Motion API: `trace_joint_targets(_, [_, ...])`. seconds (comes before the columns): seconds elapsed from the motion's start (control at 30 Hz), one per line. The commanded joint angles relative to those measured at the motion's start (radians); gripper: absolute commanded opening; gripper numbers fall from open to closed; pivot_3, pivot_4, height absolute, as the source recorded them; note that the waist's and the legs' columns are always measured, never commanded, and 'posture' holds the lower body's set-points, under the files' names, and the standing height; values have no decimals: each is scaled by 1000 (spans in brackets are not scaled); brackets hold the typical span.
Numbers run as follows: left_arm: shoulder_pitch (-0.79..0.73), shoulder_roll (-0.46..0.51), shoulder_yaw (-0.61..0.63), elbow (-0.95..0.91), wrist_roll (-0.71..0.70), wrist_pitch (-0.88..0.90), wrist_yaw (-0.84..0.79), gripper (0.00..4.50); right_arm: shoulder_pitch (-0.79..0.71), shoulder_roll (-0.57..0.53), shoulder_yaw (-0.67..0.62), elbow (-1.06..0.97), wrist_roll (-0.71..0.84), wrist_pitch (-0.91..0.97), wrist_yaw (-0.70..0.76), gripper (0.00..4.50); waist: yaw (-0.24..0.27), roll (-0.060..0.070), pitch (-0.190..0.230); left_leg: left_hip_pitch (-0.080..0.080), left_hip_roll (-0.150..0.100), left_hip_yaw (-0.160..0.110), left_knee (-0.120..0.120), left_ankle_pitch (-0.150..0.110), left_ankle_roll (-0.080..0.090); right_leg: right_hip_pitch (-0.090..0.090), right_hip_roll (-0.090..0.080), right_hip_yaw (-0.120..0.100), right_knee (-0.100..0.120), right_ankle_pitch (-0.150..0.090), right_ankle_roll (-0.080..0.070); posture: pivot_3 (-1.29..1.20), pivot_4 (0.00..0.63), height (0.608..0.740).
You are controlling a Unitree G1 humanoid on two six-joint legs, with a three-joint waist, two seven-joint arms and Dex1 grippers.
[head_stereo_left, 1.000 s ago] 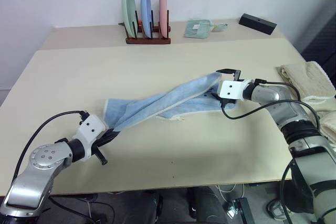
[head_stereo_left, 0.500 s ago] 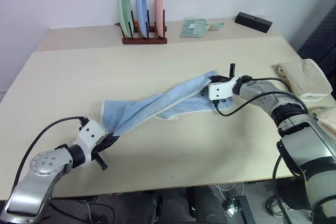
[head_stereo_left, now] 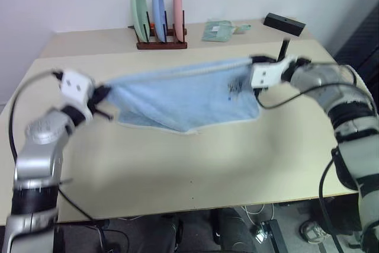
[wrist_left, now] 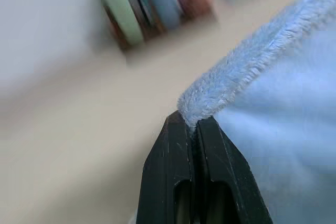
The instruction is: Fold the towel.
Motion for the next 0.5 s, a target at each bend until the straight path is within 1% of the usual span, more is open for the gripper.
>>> trace_joint_targets(0.03, [-319,36,2,309,90,-163,105,0,-189,-9,-72,40,29,83,-78,60,-4,-2,1,-3,1,0,0,0,-1,-3,1,0,-1,1,0,0,150,735])
trace_joint_targets(0.07, [-391,45,3,385,97,-204,113,0,-221,-14,-75,45,30,84,-85,60,-6,-3,1,-6,2,0,0,0,-1,-6,2,0,-2,2,-1,0,150,735])
trace_joint_targets(0.13, [-476,61,1,492,104,-267,106,0,-253,-23,-75,50,31,74,-82,60,-14,-3,0,-15,2,3,0,0,-1,-15,1,1,-2,2,0,0,150,735])
trace_joint_targets(0.17, [-499,67,-1,527,106,-289,98,0,-260,-26,-74,50,33,68,-78,60,-18,-3,-1,-15,2,4,0,0,-1,-16,1,1,-2,2,0,0,150,735])
trace_joint_targets(0.2, [-472,85,-7,508,101,-297,55,0,-233,-31,-91,24,75,33,-18,60,-25,-2,-1,-14,2,4,0,0,0,-16,1,1,-2,2,0,0,150,735])
trace_joint_targets(0.27, [-359,115,-5,415,75,-269,-21,0,-144,-32,-143,-49,200,-8,142,60,-36,-2,-1,-14,2,4,0,0,0,-16,0,1,-3,3,1,0,150,735])
trace_joint_targets(0.33, [-186,135,12,258,23,-191,-94,0,-8,-46,-168,-183,302,-4,296,60,-48,-2,-1,-13,2,5,0,-1,2,-16,0,2,-4,3,1,0,150,735])
trace_joint_targets(0.43, [122,171,42,-39,-57,-81,-202,0,254,-81,-190,-447,454,111,520,60,-57,-1,0,-18,2,4,0,-2,3,-20,1,2,-1,3,2,0,150,735])
trace_joint_targets(0.5, [257,187,63,-164,-82,-38,-233,0,387,-107,-204,-595,518,200,617,60,-54,-1,2,-20,2,5,3,-2,4,-21,0,3,1,3,2,0,150,735])
